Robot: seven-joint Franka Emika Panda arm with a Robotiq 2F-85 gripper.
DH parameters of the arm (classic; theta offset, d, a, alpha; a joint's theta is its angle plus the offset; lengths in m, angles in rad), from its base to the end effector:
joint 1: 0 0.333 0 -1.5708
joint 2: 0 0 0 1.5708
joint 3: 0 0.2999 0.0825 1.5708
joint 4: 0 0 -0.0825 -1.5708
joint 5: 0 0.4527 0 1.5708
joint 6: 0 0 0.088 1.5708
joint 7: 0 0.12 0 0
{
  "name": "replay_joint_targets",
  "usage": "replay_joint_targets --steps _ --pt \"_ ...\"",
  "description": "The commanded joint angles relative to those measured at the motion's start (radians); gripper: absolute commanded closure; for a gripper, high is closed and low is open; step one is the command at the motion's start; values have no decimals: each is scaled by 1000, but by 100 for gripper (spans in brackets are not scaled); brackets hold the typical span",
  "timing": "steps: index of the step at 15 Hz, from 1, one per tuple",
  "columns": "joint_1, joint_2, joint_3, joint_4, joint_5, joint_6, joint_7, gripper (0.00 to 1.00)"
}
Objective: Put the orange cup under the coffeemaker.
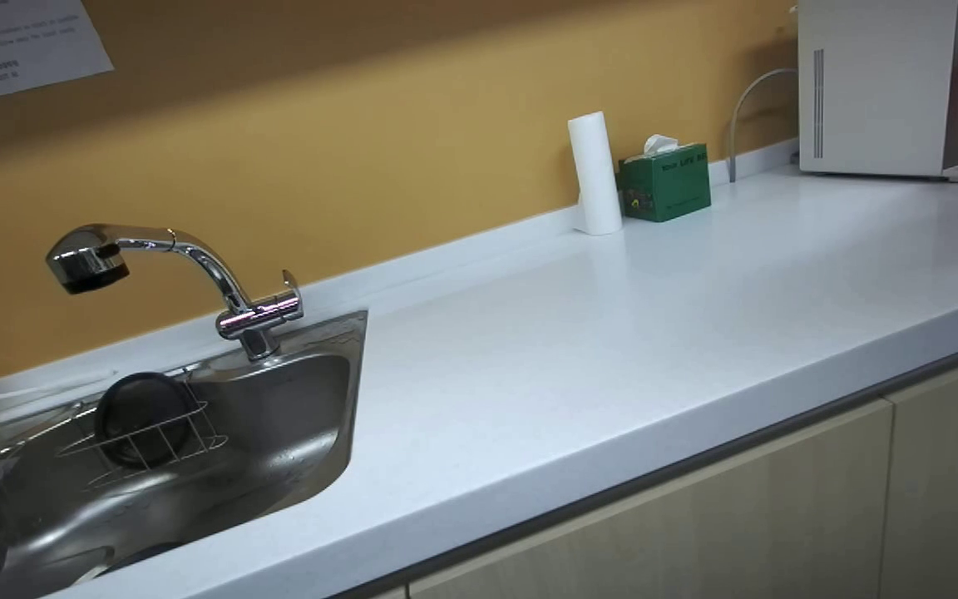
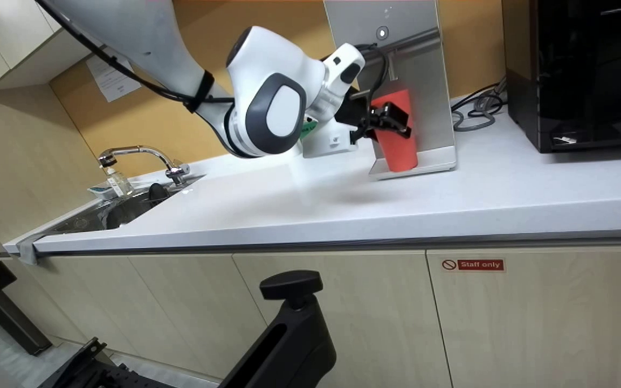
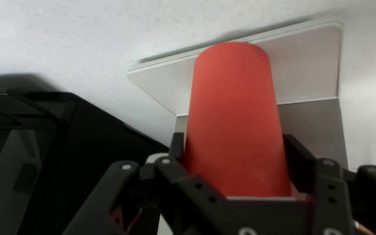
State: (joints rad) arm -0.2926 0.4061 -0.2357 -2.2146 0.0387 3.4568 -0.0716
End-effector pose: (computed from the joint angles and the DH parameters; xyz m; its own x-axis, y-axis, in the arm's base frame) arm 0.5513 -0.3259 0.2165 0.6292 -0.2330 0.7415 -0.4717 -0.8727 0.1260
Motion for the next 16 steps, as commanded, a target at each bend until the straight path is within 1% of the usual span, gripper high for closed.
replay_joint_targets --steps 1,3,4,5,6,7,11,13,14,16 --pt "-46 36 48 50 1 0 47 51" --pt "-69 47 72 66 -1 0 58 51" --pt "-81 51 84 71 -2 0 61 36" --pt "-91 54 94 76 -2 0 63 6" --pt "-101 55 103 81 -5 0 62 6" --pt "-112 57 114 83 -6 0 62 1" --pt "-126 56 127 65 3 -1 49 0" --pt "-117 44 118 53 8 -12 42 0" --pt "-95 39 93 46 -7 -13 58 0" --pt "-85 20 88 31 -15 -26 49 0"
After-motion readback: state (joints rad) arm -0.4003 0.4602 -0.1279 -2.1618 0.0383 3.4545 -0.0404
